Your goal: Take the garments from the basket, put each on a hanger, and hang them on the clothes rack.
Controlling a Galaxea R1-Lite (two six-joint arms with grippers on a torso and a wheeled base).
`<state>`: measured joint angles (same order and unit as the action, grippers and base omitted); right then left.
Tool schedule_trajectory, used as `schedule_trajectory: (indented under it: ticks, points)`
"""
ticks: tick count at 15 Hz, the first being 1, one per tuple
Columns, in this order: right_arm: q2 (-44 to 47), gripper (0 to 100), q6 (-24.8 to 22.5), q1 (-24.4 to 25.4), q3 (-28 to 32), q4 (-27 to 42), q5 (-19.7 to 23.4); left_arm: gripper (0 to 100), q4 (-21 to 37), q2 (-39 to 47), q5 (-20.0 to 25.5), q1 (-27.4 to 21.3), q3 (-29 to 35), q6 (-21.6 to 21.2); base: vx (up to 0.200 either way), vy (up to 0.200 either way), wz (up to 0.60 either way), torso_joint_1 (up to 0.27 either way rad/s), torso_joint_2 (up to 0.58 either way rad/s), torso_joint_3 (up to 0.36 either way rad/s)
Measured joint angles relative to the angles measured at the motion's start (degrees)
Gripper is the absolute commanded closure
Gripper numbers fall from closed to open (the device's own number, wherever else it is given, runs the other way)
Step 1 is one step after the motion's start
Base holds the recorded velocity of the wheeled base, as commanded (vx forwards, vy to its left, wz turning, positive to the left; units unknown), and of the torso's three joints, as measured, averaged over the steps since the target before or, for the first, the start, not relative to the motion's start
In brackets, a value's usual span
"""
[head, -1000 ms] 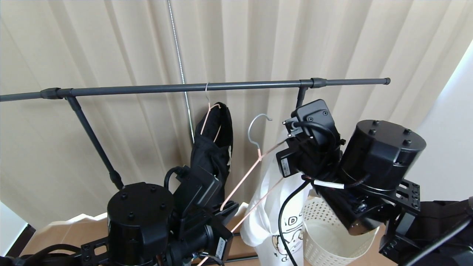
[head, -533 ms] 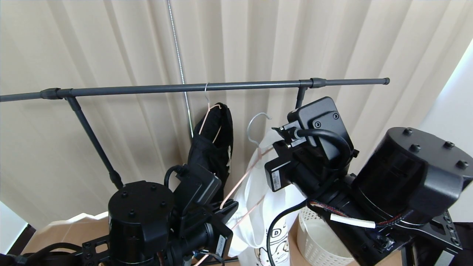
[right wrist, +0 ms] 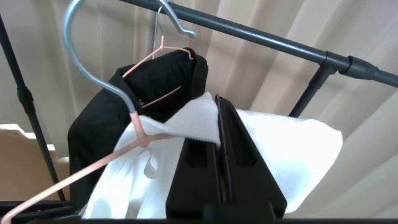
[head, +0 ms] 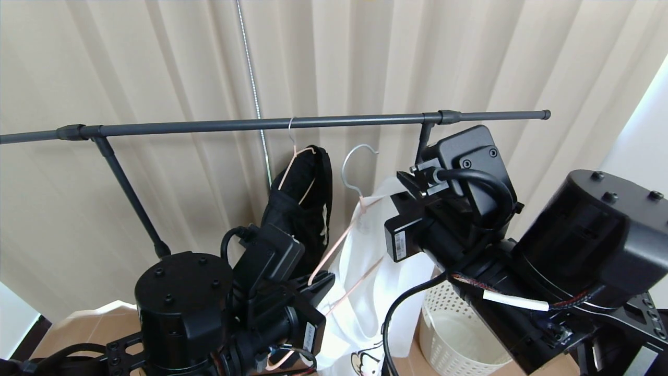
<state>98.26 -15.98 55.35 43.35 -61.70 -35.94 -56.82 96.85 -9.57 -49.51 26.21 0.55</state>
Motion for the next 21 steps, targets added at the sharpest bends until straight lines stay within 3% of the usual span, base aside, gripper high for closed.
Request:
schedule_trajectory:
  ticks: [9, 21]
  points:
    - [-1.71, 0, -0.93, -3.15, -0.2, 0.04, 0.0, 100, -0.05, -1.24, 0.02, 0.48, -0.02, 0.02, 0.0, 0.0, 0.0, 0.0, 0.0, 0.0]
    - [-2.56, 0, -1.04, -3.3, -0.72, 0.04, 0.02, 100, -0.85, -2.45, 0.0, 2.62, 0.44, -0.34, 0.0, 0.0, 0.0, 0.0, 0.0, 0.0]
